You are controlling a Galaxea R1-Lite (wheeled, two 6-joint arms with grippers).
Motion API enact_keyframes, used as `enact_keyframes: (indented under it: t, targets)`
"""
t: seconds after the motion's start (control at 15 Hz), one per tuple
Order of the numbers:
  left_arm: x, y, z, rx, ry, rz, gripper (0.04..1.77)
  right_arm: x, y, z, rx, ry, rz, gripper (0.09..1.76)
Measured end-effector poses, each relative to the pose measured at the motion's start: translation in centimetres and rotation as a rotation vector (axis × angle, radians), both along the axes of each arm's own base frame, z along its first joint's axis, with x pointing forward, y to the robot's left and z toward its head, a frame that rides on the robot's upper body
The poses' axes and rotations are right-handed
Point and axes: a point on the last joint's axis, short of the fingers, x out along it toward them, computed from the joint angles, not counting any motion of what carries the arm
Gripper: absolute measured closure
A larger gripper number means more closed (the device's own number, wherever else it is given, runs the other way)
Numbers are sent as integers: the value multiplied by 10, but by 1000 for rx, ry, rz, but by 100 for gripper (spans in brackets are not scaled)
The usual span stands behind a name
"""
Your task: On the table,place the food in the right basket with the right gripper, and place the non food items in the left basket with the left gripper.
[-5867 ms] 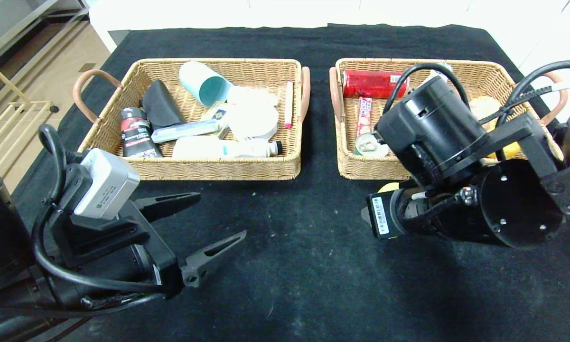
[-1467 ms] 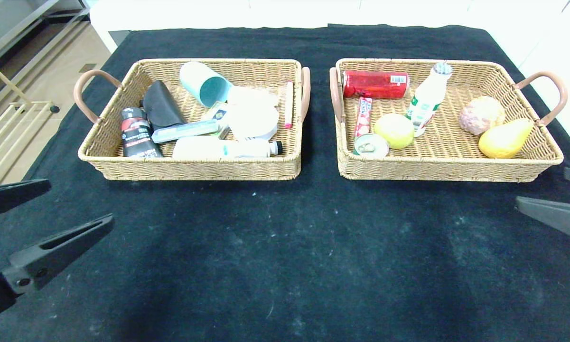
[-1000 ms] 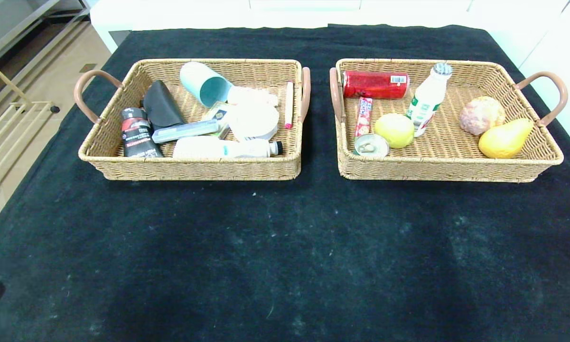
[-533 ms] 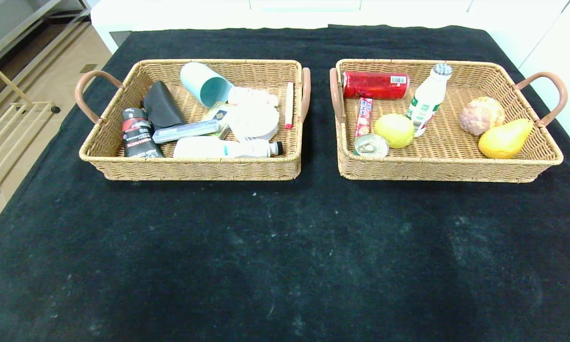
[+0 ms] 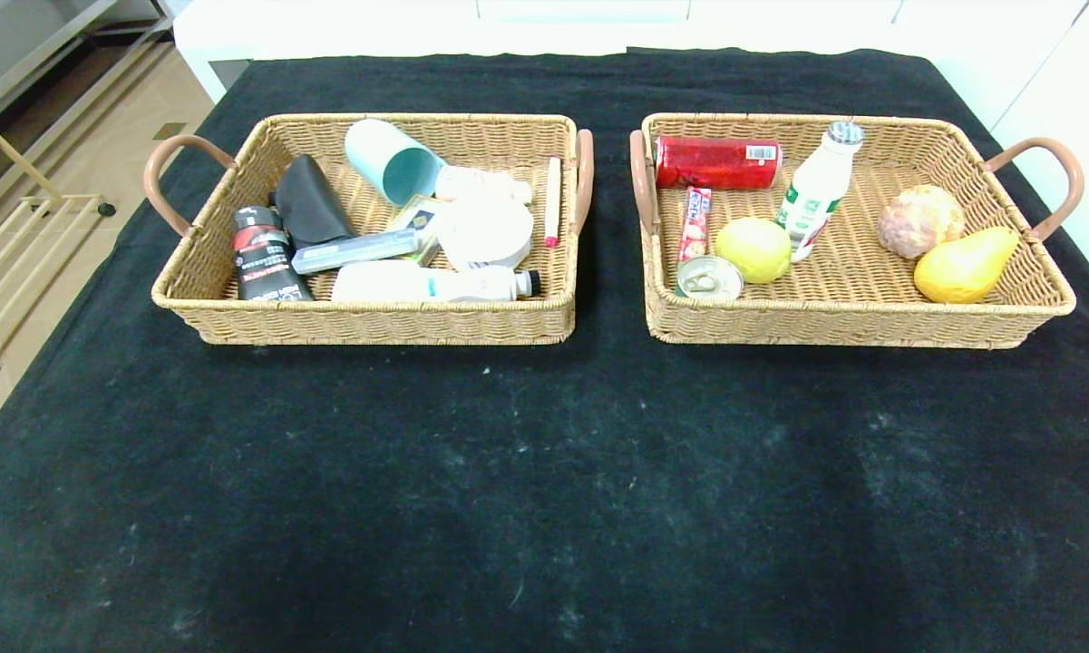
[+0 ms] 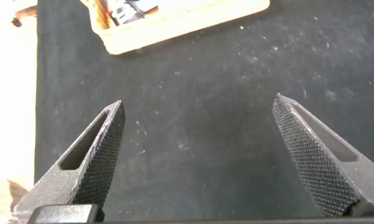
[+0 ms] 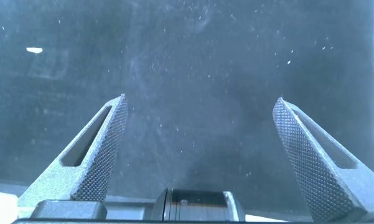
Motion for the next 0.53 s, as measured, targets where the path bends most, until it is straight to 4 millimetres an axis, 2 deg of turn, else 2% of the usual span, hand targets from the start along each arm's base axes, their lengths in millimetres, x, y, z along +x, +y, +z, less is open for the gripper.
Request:
enact_keyframes:
  t: [0.13, 0.33, 0.53]
  targets:
    - [-4, -2, -9, -4, -2, 1, 9, -2, 0, -8, 0, -13, -2, 15]
    - [-7, -3, -36, -4, -6, -7, 9, -8, 1, -12, 43, -85, 22, 15]
    - [2, -2, -63, -6, -45, -9, 9, 5, 1, -6, 95, -273, 20, 14]
